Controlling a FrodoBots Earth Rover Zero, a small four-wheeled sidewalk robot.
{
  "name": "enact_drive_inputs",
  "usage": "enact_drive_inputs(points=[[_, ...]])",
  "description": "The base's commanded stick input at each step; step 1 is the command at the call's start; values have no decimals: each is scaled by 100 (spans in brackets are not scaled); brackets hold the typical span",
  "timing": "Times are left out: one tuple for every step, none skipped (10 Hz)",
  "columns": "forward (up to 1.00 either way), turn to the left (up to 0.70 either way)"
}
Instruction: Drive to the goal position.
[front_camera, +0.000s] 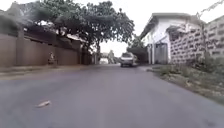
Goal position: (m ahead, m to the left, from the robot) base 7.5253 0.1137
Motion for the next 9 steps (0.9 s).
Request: enact_drive_inputs(points=[[100, 0], [100, 0], [100, 0], [100, 0], [100, 0], [100, 0], [100, 0], [100, 0], [100, 0]])
